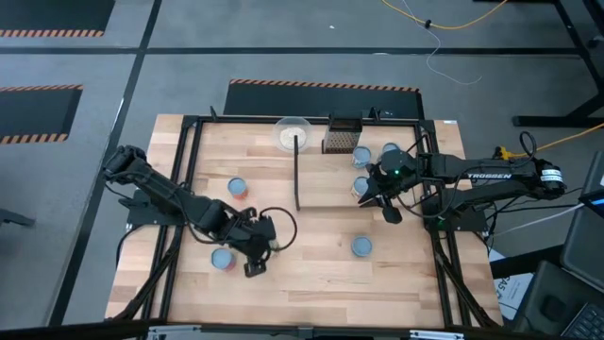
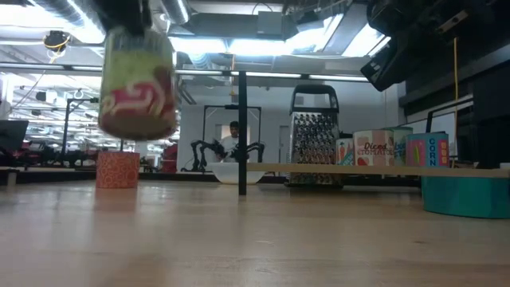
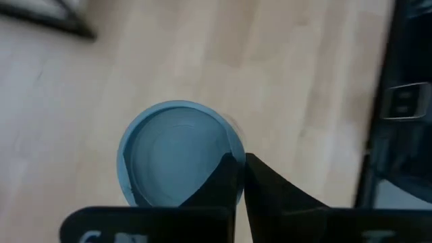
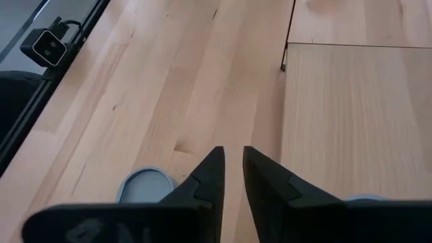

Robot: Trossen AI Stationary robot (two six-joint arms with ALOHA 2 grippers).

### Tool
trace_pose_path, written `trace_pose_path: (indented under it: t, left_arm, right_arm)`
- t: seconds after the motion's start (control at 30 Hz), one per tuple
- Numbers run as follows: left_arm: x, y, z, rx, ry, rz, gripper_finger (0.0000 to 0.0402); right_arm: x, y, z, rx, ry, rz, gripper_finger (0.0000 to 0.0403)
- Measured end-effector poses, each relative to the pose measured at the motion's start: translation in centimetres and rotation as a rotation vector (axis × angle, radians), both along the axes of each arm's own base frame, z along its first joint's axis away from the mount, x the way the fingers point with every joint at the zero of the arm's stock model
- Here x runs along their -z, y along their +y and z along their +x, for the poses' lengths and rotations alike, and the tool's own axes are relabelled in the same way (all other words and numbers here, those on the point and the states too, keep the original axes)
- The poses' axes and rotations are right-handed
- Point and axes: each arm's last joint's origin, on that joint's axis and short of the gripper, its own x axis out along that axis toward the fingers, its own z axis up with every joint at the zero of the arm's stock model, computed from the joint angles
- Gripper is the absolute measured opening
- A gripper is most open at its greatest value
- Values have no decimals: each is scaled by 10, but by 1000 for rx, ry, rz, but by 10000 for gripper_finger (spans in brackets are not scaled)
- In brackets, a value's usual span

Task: Pick and place cans onto a shelf
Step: Put the canned spaghetti sauce on the shelf

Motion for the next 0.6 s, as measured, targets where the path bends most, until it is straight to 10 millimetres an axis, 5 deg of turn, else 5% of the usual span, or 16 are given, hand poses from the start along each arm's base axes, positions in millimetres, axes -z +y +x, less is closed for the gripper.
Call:
trace_pose_path:
  t: [0.6]
  left_arm:
    - [-24, -29, 12, 277, -306, -17, 10]
  right_arm:
    - [0, 0, 0, 0, -1, 0, 60]
